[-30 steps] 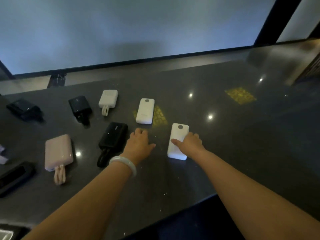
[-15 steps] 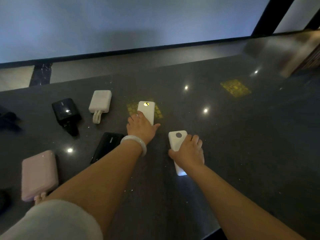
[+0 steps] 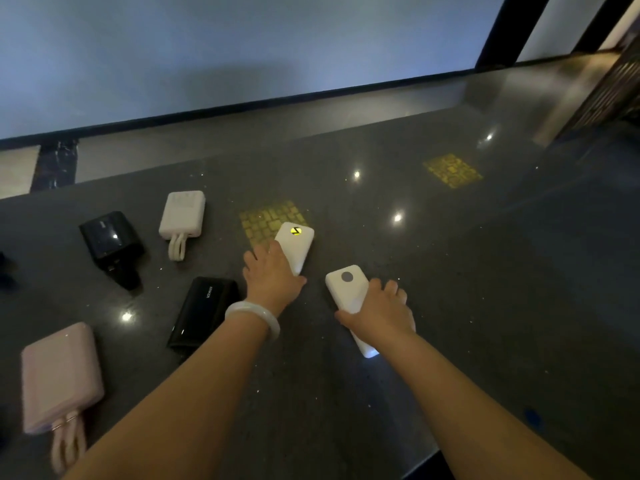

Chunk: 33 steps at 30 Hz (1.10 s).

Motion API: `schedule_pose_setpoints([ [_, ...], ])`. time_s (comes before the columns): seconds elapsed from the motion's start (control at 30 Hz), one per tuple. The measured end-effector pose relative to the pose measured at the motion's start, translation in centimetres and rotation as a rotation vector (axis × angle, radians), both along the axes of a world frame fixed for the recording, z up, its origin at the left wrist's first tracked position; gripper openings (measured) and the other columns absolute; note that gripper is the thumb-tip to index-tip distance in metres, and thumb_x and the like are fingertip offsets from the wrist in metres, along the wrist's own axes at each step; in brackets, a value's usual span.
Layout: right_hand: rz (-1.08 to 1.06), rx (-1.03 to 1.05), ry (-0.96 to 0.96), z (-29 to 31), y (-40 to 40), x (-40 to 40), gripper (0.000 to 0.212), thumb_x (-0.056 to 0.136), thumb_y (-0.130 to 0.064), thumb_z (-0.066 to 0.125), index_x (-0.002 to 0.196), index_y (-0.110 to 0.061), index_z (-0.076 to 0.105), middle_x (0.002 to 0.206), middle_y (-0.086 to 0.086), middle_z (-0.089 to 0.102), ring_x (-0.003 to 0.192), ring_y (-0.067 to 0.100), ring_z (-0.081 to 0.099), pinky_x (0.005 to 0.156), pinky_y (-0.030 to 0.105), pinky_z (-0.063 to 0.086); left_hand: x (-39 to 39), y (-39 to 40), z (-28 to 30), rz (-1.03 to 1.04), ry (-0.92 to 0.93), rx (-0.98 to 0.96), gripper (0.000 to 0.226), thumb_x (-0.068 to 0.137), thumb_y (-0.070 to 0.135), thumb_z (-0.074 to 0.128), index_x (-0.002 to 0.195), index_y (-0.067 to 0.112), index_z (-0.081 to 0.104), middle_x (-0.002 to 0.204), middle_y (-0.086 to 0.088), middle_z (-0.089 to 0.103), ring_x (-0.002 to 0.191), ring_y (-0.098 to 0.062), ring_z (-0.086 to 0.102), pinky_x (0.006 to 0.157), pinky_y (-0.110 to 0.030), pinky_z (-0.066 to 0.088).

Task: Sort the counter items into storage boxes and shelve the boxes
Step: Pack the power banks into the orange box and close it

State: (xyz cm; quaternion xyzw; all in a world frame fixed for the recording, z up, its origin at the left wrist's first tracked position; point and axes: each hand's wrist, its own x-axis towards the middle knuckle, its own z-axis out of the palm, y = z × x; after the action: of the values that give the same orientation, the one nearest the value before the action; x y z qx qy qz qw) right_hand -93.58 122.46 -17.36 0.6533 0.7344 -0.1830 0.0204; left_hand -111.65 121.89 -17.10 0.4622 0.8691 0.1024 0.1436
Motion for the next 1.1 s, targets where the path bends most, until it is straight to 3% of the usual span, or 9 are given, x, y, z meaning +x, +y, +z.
schedule_pose_setpoints([
  [0.2,-0.031,-0.042,0.008,0.9,-0.9,3.8,0.089,0.068,-0.060,0.071,0.134,-0.012,0.034,0.134,0.009,0.038,0.124,0.029,0.039,0.096,0.041,0.040,2.1,-3.0,-0.3,0.068,-0.059,-0.006,0.095,0.070,0.041,0.079,0.143,0.006,0.028,0.137,-0.013,0.031,0.124,-0.032,0.033,0.105,-0.043,0.036],
  [0.4,-0.087,-0.017,0.083,4.2,-2.5,11.3,0.079,0.067,-0.056,0.073,0.126,-0.015,0.038,0.127,0.007,0.040,0.121,0.027,0.038,0.093,0.040,0.042,7.1,-6.2,-0.1,0.065,-0.172,0.048,0.083,0.067,0.039,0.082,0.134,0.008,0.042,0.129,-0.010,0.037,0.122,-0.030,0.034,0.100,-0.043,0.039],
  [0.53,-0.127,0.071,0.141,9.0,-3.5,17.8,0.081,0.066,-0.058,0.074,0.126,-0.016,0.038,0.124,0.007,0.040,0.120,0.027,0.038,0.092,0.041,0.040,13.8,-6.7,2.1,-0.089,-0.191,0.185,0.070,0.069,0.043,0.079,0.121,0.006,0.051,0.110,-0.006,0.047,0.111,-0.029,0.041,0.096,-0.040,0.037],
  [0.6,-0.165,0.135,0.142,11.6,-4.4,21.7,0.083,0.065,-0.060,0.074,0.126,-0.015,0.039,0.121,0.007,0.041,0.118,0.028,0.040,0.091,0.041,0.040,17.4,-6.6,3.9,-0.149,-0.239,0.225,0.070,0.068,0.044,0.079,0.120,0.005,0.052,0.111,-0.009,0.047,0.110,-0.030,0.043,0.093,-0.039,0.038],
  [0.77,-0.283,0.287,0.065,15.8,-8.1,33.2,0.089,0.063,-0.066,0.073,0.129,-0.018,0.037,0.116,0.004,0.041,0.107,0.022,0.041,0.082,0.038,0.039,26.5,-6.6,7.2,-0.335,-0.327,0.282,0.074,0.064,0.048,0.078,0.121,0.011,0.051,0.095,0.006,0.037,0.103,-0.024,0.047,0.086,-0.039,0.049],
  [0.83,-0.307,0.316,0.020,16.2,-10.0,37.0,0.093,0.062,-0.067,0.073,0.133,-0.020,0.035,0.120,0.004,0.043,0.101,0.017,0.038,0.080,0.036,0.039,30.0,-6.8,7.9,-0.413,-0.324,0.292,0.074,0.063,0.051,0.078,0.121,0.013,0.051,0.100,0.005,0.040,0.102,-0.019,0.046,0.080,-0.033,0.047],
  [0.9,-0.336,0.316,0.009,15.8,-11.9,40.2,0.094,0.061,-0.067,0.074,0.135,-0.023,0.034,0.124,0.003,0.044,0.107,0.019,0.044,0.081,0.035,0.041,33.4,-7.1,8.4,-0.495,-0.309,0.284,0.074,0.063,0.052,0.077,0.120,0.013,0.051,0.101,0.004,0.041,0.100,-0.016,0.043,0.076,-0.030,0.042],
  [1.0,-0.375,0.313,0.032,14.5,-14.3,43.8,0.097,0.061,-0.066,0.075,0.139,-0.027,0.032,0.130,0.000,0.046,0.117,0.020,0.046,0.080,0.030,0.039,37.8,-7.9,9.1,-0.575,-0.320,0.286,0.069,0.064,0.051,0.078,0.115,0.011,0.054,0.086,0.010,0.037,0.097,-0.019,0.045,0.077,-0.032,0.041],
  [1.1,-0.407,0.299,0.038,13.1,-16.1,45.9,0.100,0.062,-0.067,0.074,0.142,-0.028,0.030,0.137,-0.001,0.044,0.123,0.021,0.045,0.088,0.034,0.045,41.1,-8.8,9.4,-0.668,-0.313,0.312,0.060,0.065,0.050,0.077,0.106,0.012,0.055,0.081,0.018,0.031,0.094,-0.019,0.044,0.073,-0.032,0.036],
])
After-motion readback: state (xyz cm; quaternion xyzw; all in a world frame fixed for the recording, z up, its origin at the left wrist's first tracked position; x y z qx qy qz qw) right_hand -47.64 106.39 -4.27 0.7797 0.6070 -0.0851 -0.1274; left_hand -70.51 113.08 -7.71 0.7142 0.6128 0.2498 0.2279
